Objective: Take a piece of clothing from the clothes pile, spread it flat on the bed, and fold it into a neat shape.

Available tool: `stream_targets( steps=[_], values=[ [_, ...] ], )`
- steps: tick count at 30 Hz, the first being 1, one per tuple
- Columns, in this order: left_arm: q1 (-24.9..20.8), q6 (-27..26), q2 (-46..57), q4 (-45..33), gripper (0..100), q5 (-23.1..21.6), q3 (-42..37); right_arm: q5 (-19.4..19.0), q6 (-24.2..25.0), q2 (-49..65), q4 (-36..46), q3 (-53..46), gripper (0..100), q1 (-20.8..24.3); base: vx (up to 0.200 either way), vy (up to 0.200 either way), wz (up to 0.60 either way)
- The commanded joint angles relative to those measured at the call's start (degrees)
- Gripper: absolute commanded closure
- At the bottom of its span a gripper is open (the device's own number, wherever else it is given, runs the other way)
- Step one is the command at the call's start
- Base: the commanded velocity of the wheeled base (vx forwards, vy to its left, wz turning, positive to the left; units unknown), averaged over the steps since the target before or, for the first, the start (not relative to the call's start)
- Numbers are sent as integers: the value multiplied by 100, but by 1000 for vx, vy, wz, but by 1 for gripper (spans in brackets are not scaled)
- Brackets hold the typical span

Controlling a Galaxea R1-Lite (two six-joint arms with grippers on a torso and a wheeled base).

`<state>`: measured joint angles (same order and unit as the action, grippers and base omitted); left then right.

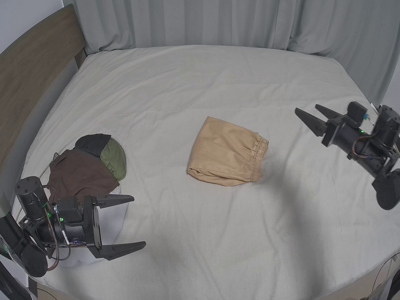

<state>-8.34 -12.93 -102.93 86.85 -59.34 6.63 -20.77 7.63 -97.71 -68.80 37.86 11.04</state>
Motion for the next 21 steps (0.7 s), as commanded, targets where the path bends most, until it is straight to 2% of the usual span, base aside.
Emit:
stream_targets(
  steps=[1, 5, 9, 10, 12, 18, 19, 21],
  values=[
    [-775, 72, 1231, -106, 0, 46, -329, -146, -201, 2599, -89, -1510, 0, -50, 0, 0, 0],
    [-854, 45, 2075, -326, 0, 221, -663, -199, -192, 3662, 139, -2037, 0, -32, 0, 0, 0],
    [-748, 63, 2760, -748, 0, 353, -663, -199, -218, 4489, 702, -2240, 0, -41, 0, 0, 0],
    [-590, 107, 3296, -933, 0, 415, -663, -199, -227, 5007, 1238, -2248, 0, -50, 0, 0, 0],
    [-511, 151, 3604, -1100, 0, 503, -663, -199, -218, 5429, 1704, -2257, 0, -59, 0, 0, 0],
    [-528, 327, 4931, -2040, 0, 1584, -663, -190, -227, 7037, 3145, -2248, 0, -138, 0, 0, 0],
    [-528, 327, 4975, -2066, 0, 1601, -663, -190, -227, 7073, 3180, -2248, 0, -146, 0, 0, 0],
    [-520, 388, 5582, -2603, 0, 1953, -663, -217, -245, 7609, 3611, -2196, 0, -313, 0, 0, 0]
  ],
)
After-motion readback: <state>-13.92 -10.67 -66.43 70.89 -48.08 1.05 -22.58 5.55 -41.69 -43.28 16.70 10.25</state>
